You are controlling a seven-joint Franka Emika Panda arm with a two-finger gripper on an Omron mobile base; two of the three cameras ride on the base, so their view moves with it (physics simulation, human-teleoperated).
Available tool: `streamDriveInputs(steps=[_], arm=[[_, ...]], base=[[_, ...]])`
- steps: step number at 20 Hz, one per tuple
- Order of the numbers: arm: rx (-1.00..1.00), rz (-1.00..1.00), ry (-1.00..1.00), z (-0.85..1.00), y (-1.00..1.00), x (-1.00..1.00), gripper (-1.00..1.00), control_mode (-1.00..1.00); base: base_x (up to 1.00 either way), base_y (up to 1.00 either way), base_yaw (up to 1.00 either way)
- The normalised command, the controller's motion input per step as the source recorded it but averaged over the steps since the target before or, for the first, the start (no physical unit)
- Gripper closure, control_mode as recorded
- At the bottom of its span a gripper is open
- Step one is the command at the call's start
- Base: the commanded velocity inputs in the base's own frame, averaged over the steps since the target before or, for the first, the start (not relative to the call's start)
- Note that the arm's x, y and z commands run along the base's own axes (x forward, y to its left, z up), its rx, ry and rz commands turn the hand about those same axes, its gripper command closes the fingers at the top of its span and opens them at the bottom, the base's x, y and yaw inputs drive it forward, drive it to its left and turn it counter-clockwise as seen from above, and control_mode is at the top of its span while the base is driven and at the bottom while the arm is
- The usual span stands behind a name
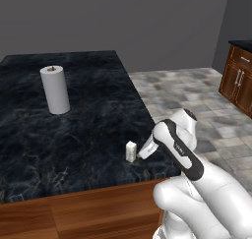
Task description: Pick the boxed drink from the counter and place it in the open cabinet.
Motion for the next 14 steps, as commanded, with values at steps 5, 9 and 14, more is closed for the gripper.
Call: streamDriveInputs(steps=[5,9,14], arm=[[0.00,0.00,0.00,0.00,0.00,0.00,-1.00,-1.00],[0.00,0.00,0.00,0.00,0.00,0.00,-1.00,-1.00],[0.00,0.00,0.00,0.00,-0.06,0.08,-1.00,-1.00]], base=[[0.00,0.00,0.00],[0.00,0.00,0.00],[0.00,0.00,0.00]])
